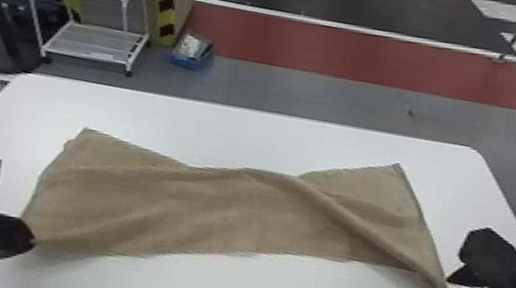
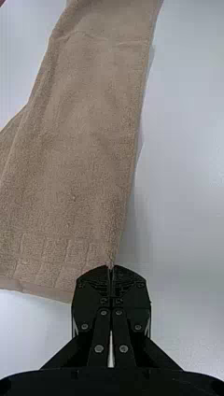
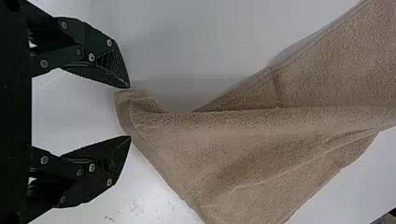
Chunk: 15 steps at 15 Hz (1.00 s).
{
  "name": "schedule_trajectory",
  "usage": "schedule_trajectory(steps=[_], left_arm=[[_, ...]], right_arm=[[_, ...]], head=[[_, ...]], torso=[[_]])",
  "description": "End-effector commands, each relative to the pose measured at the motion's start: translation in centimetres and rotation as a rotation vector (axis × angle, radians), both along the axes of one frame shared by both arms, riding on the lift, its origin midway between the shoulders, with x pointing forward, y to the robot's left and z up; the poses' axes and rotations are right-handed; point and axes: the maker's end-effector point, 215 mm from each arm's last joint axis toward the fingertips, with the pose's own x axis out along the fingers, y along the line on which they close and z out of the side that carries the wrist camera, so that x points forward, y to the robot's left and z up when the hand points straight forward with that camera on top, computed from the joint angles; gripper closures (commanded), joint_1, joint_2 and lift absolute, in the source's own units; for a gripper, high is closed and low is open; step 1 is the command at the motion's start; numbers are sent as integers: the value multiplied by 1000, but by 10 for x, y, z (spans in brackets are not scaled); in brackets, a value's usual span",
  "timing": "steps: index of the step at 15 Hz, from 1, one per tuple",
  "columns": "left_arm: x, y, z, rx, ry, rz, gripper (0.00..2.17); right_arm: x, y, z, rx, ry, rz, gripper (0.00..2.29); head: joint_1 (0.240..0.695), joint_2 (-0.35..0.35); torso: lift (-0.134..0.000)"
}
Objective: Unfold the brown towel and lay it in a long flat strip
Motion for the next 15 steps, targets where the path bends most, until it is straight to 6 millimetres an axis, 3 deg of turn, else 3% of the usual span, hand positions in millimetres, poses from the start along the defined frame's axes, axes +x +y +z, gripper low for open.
schedule_trajectory(steps=[1,5,7,9,10,11,15], left_arm=[[-1,1,0,1,4,-1,1166],[-5,0,-4,-4,15,-7,1166],[-6,0,-6,-4,18,-9,1166],[-7,1,-8,-7,27,-7,1166],[-7,2,-7,-6,26,-6,1166],[-7,4,-6,-5,21,-4,1166],[-4,20,9,-8,-28,-4,1166]], right_arm=[[-1,8,-1,3,5,13,589],[-1,11,-5,-15,16,22,593],[1,8,-6,-22,19,16,826],[0,7,-6,-20,22,3,826],[0,4,-5,-18,21,-9,1008],[1,1,0,-10,9,-19,1180],[10,-21,43,57,-101,-59,1328]], head=[[695,-19],[695,-4],[695,-1],[695,-3],[695,-5],[695,-5],[695,-11]], torso=[[-116],[-116],[-116],[-116],[-116],[-116],[-116]])
